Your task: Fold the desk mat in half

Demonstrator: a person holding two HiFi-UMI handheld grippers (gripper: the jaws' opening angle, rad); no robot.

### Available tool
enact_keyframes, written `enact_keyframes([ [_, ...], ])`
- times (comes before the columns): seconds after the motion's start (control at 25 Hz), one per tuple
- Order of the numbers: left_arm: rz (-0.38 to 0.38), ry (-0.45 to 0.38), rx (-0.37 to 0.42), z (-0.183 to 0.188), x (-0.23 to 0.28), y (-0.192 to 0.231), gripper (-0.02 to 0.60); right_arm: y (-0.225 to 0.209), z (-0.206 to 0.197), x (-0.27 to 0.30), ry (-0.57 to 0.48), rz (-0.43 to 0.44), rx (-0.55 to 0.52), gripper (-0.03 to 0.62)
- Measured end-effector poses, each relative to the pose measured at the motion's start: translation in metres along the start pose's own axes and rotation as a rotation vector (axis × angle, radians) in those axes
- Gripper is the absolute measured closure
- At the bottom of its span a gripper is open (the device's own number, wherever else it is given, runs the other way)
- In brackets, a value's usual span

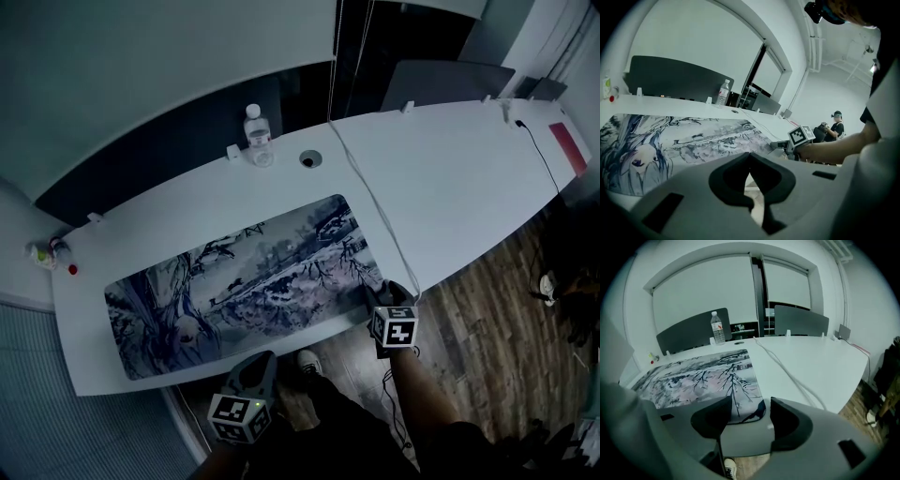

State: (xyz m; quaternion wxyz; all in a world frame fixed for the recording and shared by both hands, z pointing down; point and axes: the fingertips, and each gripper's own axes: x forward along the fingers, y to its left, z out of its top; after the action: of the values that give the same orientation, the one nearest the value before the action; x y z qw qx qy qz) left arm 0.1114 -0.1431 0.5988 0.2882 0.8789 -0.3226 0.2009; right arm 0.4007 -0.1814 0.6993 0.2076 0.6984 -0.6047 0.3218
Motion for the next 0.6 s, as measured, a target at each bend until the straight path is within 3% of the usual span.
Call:
enact_keyframes([
  [0.2, -0.001, -0.006, 0.001, 0.007, 0.006, -0.004, 0.575, 0.007, -0.001, 0.003, 0.048, 0.009, -0.036, 0.376],
  [0.4, 0.005, -0.024, 0.005, 0.018, 0.007, -0.006, 0.575, 0.022, -0.002, 0.004, 0.083, 0.052, -0.028, 0.514],
  [0.6, 0.035, -0.045, 0.004, 0.024, 0.0, 0.002, 0.575, 0.027, 0.004, 0.001, 0.073, 0.068, 0.011, 0.549],
])
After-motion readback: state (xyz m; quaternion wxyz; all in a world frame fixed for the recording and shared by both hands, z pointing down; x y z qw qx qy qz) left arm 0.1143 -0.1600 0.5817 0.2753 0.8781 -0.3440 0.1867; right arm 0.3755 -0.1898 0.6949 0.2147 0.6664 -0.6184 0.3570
